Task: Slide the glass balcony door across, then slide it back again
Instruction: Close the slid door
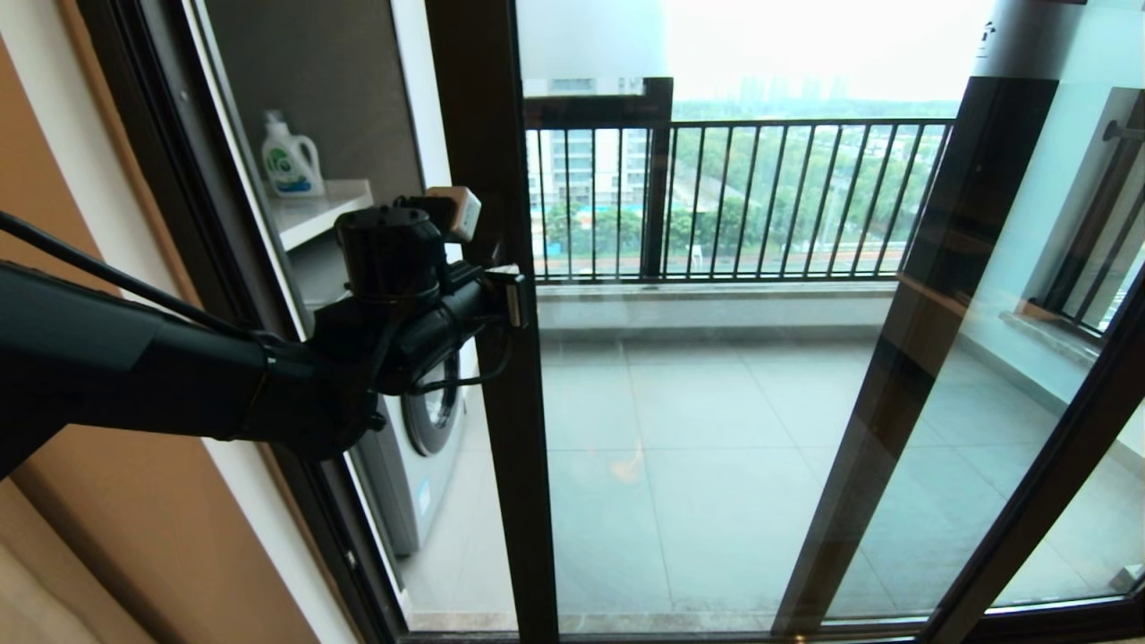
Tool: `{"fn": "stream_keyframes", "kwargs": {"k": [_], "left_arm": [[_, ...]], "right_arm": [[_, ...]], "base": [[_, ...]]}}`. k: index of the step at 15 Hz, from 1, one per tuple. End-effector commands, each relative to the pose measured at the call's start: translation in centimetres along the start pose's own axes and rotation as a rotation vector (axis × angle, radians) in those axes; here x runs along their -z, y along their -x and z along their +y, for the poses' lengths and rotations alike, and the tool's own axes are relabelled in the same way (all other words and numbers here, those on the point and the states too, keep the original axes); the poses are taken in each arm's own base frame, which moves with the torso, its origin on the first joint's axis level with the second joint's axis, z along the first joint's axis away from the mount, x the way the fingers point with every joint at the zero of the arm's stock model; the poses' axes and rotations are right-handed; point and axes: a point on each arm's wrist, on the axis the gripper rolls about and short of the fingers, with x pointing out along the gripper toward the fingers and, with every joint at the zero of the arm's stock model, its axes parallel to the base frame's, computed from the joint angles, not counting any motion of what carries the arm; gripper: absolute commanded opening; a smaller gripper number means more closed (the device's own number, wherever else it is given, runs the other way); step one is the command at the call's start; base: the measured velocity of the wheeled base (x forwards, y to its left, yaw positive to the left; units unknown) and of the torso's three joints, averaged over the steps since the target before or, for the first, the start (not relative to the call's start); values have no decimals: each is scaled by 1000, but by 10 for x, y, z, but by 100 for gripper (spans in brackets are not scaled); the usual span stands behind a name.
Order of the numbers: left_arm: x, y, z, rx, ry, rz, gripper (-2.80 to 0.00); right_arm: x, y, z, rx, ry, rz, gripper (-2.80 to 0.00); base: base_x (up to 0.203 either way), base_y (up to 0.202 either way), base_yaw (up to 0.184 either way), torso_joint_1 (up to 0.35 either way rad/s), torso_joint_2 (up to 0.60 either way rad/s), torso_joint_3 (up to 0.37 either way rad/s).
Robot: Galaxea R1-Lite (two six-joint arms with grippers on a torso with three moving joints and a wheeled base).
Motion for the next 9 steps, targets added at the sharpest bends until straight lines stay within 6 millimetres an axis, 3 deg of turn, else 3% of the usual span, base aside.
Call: {"fn": "stream_keyframes", "kwargs": {"k": [1,9], "left_arm": [[-1,0,4,-13,-1,-5,-280],[0,-2,15,-63,-19,-3,-280]], "right_arm": [[2,-1,0,0,1,9,-280],[2,-1,0,0,1,10,-280]], "base": [[0,0,0,0,0,0],[0,0,0,0,0,0]]}}
